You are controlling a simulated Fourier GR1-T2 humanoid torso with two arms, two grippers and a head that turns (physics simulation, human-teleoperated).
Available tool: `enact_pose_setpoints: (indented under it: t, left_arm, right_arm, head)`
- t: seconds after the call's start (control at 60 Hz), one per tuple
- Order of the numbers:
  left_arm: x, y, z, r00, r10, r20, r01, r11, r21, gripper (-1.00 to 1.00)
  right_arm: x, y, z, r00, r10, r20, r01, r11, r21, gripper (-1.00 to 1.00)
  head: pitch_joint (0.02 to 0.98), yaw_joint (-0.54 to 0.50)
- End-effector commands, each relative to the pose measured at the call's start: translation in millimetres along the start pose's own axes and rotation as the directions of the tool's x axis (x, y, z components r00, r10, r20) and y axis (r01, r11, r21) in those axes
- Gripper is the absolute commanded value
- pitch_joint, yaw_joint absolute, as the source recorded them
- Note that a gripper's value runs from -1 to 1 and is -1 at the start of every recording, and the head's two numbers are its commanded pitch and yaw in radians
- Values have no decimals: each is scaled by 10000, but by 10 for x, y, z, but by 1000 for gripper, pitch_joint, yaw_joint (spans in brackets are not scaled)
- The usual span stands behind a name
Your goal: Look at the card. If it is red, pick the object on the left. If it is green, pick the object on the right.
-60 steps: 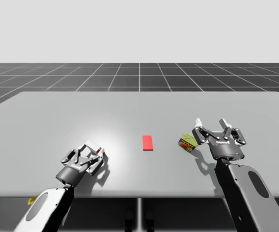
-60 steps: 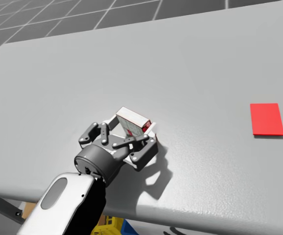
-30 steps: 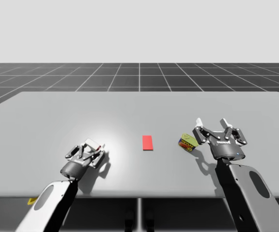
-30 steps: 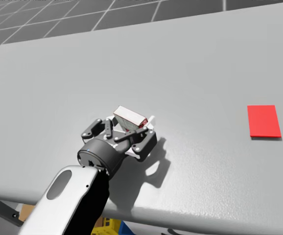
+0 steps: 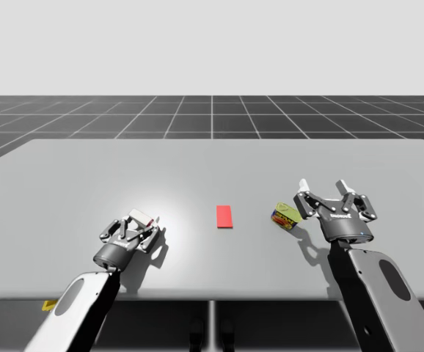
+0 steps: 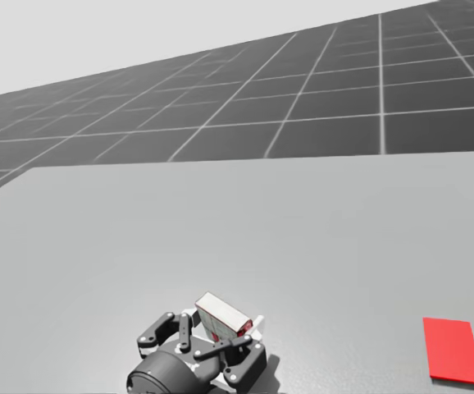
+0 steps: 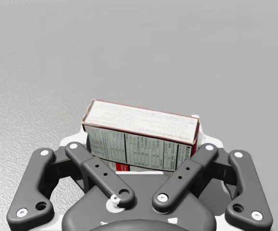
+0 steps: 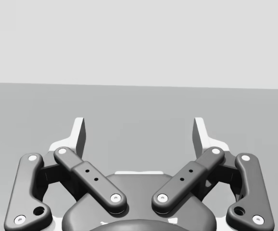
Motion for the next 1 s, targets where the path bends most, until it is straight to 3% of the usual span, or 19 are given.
enact_pose_setpoints:
  t: [0.017, 0.183, 0.267, 0.45, 0.583, 0.667, 0.7, 0.733, 0.783, 0.8, 0.833, 1.0]
  left_arm:
    - [-192, -49, 41, 9976, -193, -672, 133, 9960, -887, 976]
    - [-114, -92, 76, 9984, -288, -482, 240, 9951, -959, 981]
    - [-38, -128, 110, 9982, -501, -335, 467, 9943, -954, 972]
    - [370, -185, 186, 9938, -1036, 411, 1073, 9889, -1030, 965]
    - [644, -216, 219, 9862, -1361, 943, 1450, 9849, -946, 962]
    - [783, -232, 229, 9783, -1651, 1251, 1760, 9809, -825, 961]
    - [895, -239, 236, 9724, -1809, 1476, 1932, 9784, -738, 959]
    - [963, -242, 243, 9685, -1893, 1620, 2022, 9770, -673, 958]
    - [1103, -243, 255, 9598, -2038, 1932, 2178, 9745, -543, 969]
    - [1218, -244, 266, 9536, -2085, 2174, 2233, 9737, -453, 962]
    - [1256, -244, 269, 9515, -2099, 2250, 2247, 9735, -421, 966]
    - [1769, -250, 338, 9113, -2365, 3371, 2456, 9692, 162, 962]
  right_arm:
    - [-3, -12, -2, 10000, 19, -3, -19, 10000, -48, -1000]
    - [-3, -16, -4, 10000, -6, -5, 6, 10000, -45, -1000]
    - [-5, -21, -7, 10000, 17, 16, -16, 10000, -66, -1000]
    - [-7, -26, -14, 10000, 36, 35, -36, 10000, -85, -1000]
    - [-1, -44, -21, 9999, 95, 95, -93, 9998, -195, -1000]
    - [5, -57, -26, 9999, 84, 111, -81, 9997, -239, -1000]
    - [6, -60, -27, 9999, 73, 111, -70, 9997, -243, -1000]
    - [4, -57, -27, 9995, 266, 182, -261, 9992, -312, -1000]
    - [4, -55, -27, 9996, 220, 165, -215, 9993, -301, -1000]
    - [4, -55, -26, 9996, 227, 161, -222, 9993, -293, -1000]
    - [4, -56, -27, 9996, 231, 160, -226, 9993, -295, -1000]
    - [-5, -77, -18, 9991, 373, 192, -369, 9991, -207, -1000]
  head:
    - [479, 364]
    - [445, 371]
    - [444, 374]
    - [441, 375]
    - [434, 374]
    - [430, 373]
    - [426, 373]
    - [425, 373]
    - [422, 373]
    - [420, 372]
    - [419, 372]
    - [416, 370]
